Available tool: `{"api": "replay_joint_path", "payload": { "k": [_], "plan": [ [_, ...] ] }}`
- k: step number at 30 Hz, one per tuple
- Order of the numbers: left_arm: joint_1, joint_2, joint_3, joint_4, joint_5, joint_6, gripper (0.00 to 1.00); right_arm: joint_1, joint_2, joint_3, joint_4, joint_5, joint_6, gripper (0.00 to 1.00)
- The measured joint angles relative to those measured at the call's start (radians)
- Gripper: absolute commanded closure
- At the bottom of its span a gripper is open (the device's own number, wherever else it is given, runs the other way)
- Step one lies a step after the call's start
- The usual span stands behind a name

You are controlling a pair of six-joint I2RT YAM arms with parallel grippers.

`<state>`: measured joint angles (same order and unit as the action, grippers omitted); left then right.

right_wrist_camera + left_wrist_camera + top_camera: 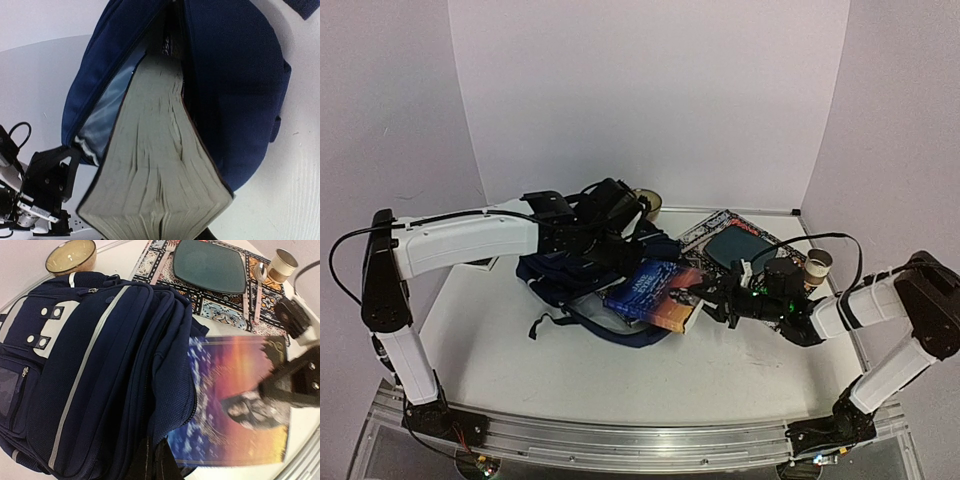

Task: Pack the student bag
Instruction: Place the book in the largest pocket of the bag.

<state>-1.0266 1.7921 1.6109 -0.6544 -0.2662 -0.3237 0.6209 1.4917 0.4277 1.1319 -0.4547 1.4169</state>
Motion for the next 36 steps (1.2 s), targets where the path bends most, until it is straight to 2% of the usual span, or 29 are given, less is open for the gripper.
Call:
{"api": "replay_joint_path", "payload": {
  "k": [12,22,25,31,36],
  "plan": [
    [0.004,-0.043,-0.012,0.005,0.131,-0.018,1.0,0.018,0.234,0.178,0.044,0.081,0.049,1.0],
    [0.011,-0.066,-0.048,0.047,0.203,-0.019,1.0,0.089,0.365,0.338,0.032,0.187,0.026,1.0],
    [0.011,-0.073,-0.071,0.076,0.22,-0.022,1.0,0.111,0.397,0.4,-0.012,0.22,0.004,0.91],
    [0.01,-0.114,-0.13,0.117,0.205,-0.039,1.0,0.137,0.423,0.452,-0.091,0.258,-0.065,0.59],
    [0.005,-0.145,-0.177,0.143,0.172,-0.056,1.0,0.147,0.399,0.452,-0.192,0.255,-0.146,0.48]
  ]
}}
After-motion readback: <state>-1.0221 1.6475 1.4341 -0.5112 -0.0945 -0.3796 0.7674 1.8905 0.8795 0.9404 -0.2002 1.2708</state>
